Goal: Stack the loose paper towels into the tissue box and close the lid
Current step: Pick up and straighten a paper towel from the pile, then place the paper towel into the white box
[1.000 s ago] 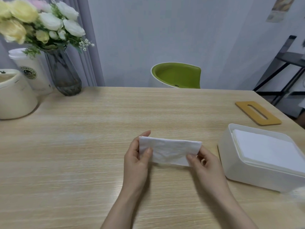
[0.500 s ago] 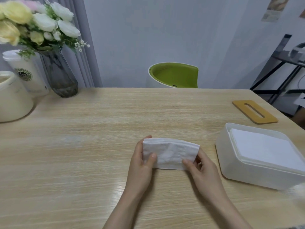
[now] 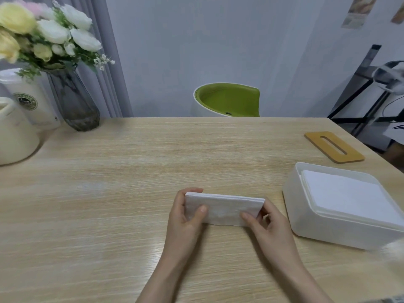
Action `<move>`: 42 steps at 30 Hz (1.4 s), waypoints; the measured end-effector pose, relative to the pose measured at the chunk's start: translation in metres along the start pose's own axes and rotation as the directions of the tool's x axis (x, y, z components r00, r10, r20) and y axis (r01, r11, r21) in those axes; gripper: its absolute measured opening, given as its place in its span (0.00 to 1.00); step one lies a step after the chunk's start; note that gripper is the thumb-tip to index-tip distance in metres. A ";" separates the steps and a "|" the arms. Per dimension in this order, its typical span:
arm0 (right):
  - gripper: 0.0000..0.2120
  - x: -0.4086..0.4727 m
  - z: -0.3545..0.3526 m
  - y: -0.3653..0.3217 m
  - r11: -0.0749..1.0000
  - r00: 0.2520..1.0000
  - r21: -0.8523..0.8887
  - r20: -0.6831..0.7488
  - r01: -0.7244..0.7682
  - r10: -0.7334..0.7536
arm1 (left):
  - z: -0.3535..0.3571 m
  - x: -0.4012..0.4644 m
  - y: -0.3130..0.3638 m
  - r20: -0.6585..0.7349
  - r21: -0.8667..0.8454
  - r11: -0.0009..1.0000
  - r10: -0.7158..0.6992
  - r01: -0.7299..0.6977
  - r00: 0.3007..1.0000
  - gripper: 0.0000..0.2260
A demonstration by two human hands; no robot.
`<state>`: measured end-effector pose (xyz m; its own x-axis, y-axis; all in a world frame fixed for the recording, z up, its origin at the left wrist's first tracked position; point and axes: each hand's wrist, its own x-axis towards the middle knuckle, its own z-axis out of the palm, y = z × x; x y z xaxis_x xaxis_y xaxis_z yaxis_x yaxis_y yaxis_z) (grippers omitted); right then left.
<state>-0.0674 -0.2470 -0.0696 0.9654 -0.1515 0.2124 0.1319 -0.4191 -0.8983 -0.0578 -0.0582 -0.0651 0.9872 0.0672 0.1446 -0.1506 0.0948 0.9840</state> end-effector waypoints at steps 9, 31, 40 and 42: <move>0.12 -0.005 0.001 0.004 0.999 1.000 0.040 -0.006 0.002 -0.002 | 0.011 0.001 0.000 -0.015 -0.031 0.999 -0.017 0.016 1.000 0.15; 0.16 -0.004 0.000 -0.002 0.997 0.998 -0.065 -0.046 -0.036 0.033 | 0.005 -0.001 -0.007 -0.038 0.379 0.925 -0.009 0.023 0.999 0.07; 0.18 -0.001 -0.021 -0.047 0.992 0.997 0.125 -0.072 -0.010 0.019 | 0.002 0.006 0.033 -0.198 0.084 0.996 0.021 -0.004 0.980 0.15; 0.23 -0.002 -0.029 -0.058 0.989 0.994 0.144 -0.109 0.037 -0.021 | 0.002 0.007 0.044 -0.158 0.098 0.994 0.054 -0.039 0.986 0.21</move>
<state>-0.0833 -0.2482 -0.0070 0.9319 -0.2395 0.2723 0.1988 -0.2907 -0.9359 -0.0571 -0.0554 -0.0208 0.9570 0.2278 0.1797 -0.1831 -0.0062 0.9831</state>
